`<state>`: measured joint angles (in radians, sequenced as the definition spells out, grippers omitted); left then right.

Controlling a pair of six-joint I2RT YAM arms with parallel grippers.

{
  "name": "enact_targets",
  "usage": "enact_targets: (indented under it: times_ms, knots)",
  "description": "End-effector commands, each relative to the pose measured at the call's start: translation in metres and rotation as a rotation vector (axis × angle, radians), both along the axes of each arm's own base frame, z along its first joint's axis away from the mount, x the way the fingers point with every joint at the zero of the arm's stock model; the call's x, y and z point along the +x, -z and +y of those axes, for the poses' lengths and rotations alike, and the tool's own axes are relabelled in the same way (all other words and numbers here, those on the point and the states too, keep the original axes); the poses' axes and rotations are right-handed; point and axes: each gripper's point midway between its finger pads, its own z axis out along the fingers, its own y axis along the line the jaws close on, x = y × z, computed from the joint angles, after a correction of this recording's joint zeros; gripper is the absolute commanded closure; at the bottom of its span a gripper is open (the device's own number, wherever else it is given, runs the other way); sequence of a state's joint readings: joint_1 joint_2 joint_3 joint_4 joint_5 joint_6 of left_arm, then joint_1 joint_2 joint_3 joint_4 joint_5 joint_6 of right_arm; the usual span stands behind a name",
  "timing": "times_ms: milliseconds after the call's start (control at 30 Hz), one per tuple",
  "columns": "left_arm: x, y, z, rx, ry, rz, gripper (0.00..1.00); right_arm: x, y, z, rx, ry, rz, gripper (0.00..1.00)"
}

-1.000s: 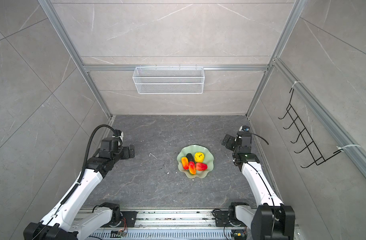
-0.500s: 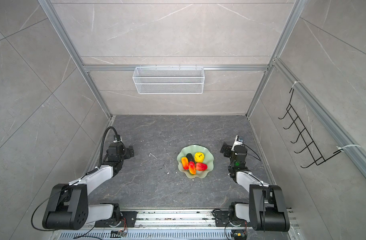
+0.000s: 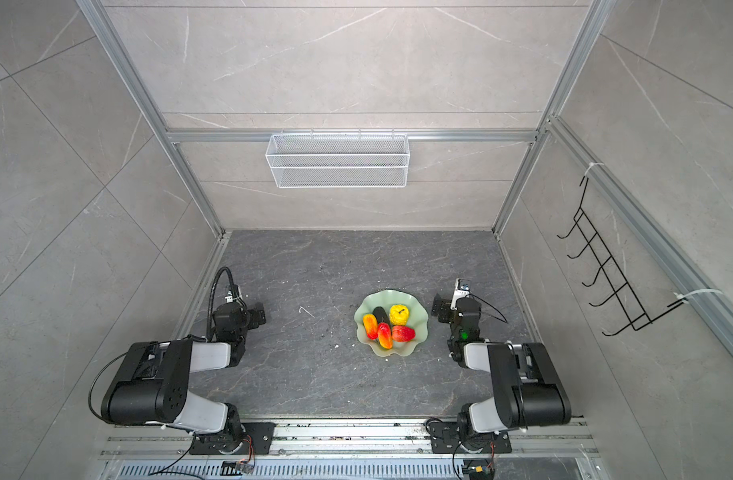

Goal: Place and organize the fake fruits in the fruit bowl

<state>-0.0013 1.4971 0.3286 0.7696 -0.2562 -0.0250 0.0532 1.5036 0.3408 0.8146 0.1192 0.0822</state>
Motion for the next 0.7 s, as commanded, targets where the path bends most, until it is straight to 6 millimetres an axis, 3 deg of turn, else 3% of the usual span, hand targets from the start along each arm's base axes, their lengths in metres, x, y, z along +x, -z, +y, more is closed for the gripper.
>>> enact_targets:
  times_ms: [0, 667]
  knots:
    - [0.0175, -0.0295, -0.0067, -0.002, 0.043, -0.128, 0.00, 0.0084, -0.0193, -0.0020, -0.031, 0.018, -0.090, 0.00]
    - [0.0191, -0.0271, -0.0036, -0.034, 0.050, -0.111, 0.00, 0.0083, -0.0201, -0.0018, -0.036, 0.016, -0.089, 0.00]
